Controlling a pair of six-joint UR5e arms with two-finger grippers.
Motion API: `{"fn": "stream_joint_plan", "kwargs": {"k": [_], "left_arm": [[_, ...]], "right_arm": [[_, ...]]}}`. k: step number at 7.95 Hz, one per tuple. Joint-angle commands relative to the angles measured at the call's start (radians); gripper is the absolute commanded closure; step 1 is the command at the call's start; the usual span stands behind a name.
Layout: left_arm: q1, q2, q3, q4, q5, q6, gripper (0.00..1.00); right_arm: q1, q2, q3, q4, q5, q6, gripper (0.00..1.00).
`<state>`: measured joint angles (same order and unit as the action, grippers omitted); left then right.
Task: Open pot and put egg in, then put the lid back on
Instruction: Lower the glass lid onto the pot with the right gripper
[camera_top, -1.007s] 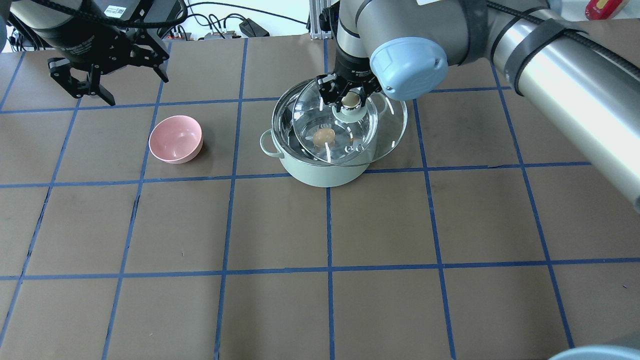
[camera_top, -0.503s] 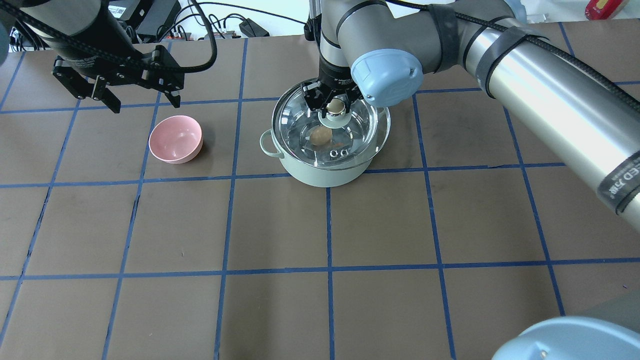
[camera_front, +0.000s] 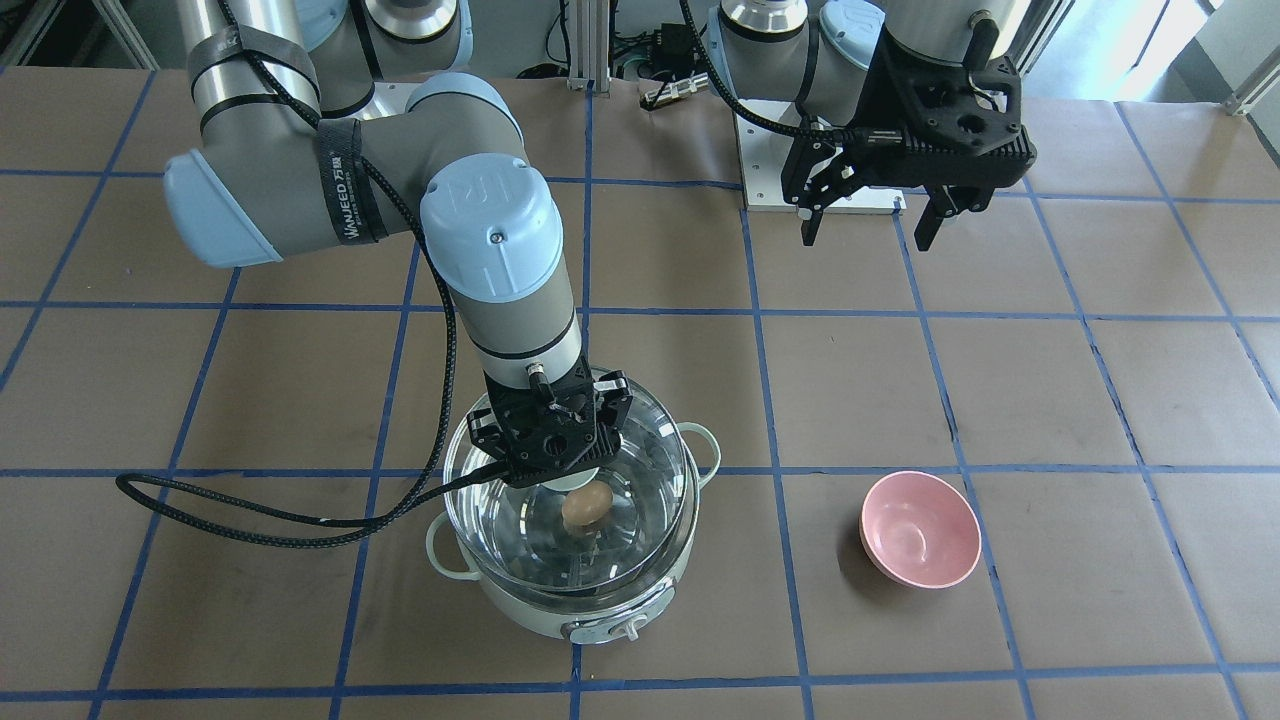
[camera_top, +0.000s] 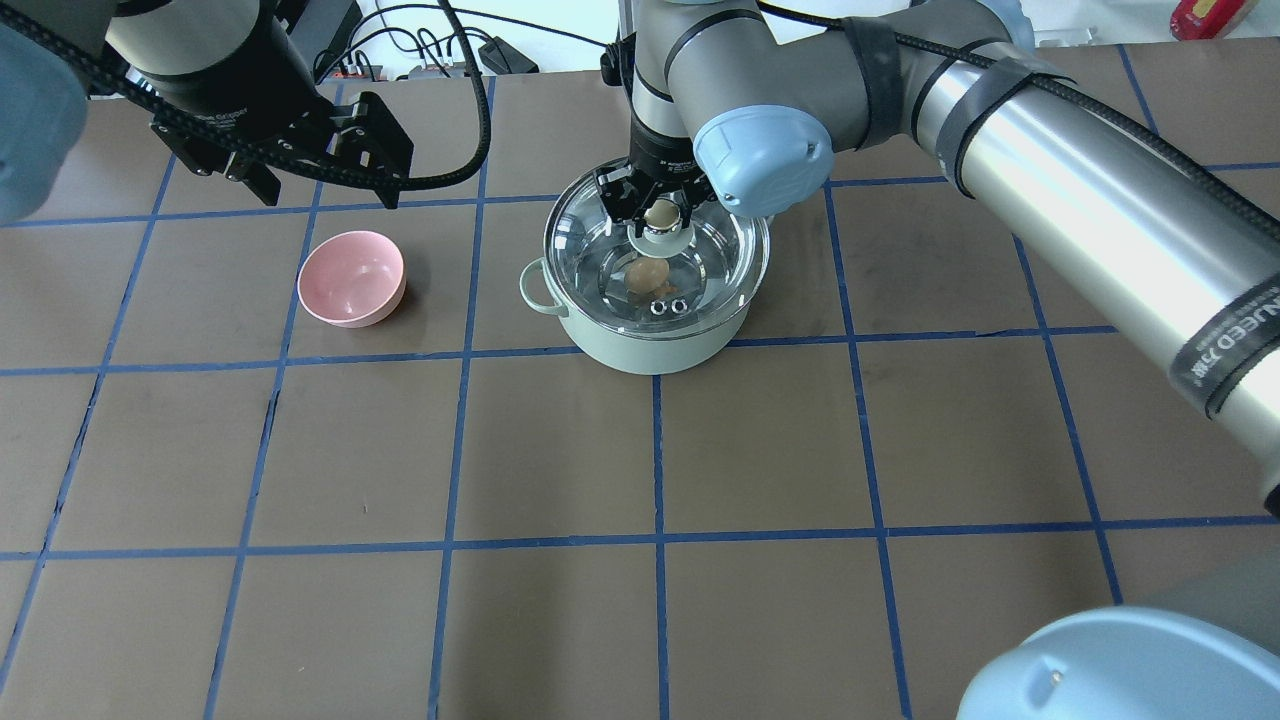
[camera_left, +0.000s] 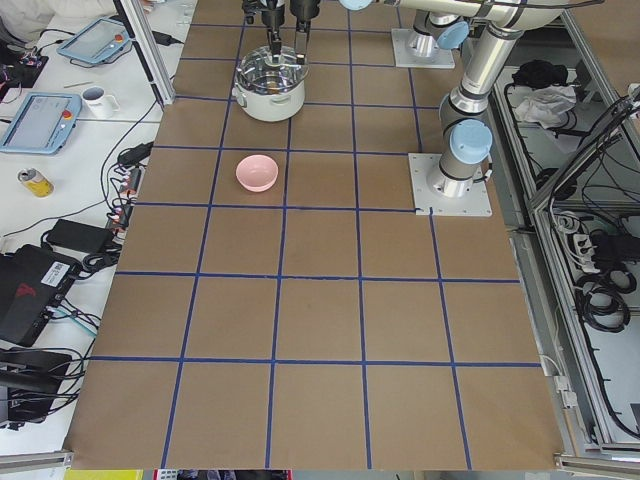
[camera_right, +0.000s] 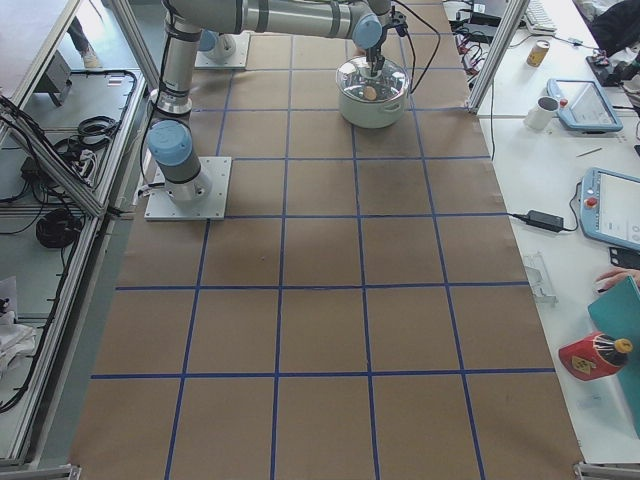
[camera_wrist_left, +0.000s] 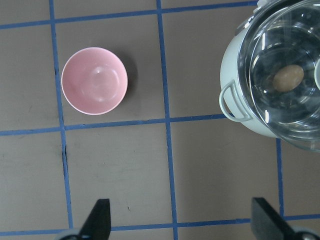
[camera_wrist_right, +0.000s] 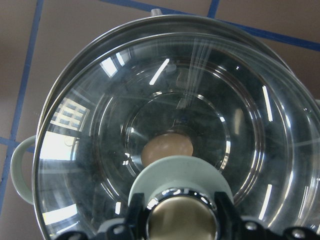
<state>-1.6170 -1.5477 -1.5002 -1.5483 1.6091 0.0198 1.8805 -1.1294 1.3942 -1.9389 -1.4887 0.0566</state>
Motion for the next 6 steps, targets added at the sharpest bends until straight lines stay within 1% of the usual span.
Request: {"fn": "stream_joint_plan", "kwargs": {"k": [1, 3, 6], "left_arm": [[0.046, -0.006, -0.005, 0.062, -0.003, 0.020, 0.00], [0.078, -0.014, -0.014, 0.063, -0.006, 0.020, 0.00], [0.078, -0.023, -0.015, 0.063, -0.009, 0.009, 0.00]], "right_arm": [[0.002, 0.005, -0.015, -0.003, 0.011, 0.000, 1.00], [0.005, 0.016, -0.015, -0.003, 0.011, 0.002, 1.00], [0.008, 0.020, -0.017, -0.002, 0.010, 0.000, 1.00]]}}
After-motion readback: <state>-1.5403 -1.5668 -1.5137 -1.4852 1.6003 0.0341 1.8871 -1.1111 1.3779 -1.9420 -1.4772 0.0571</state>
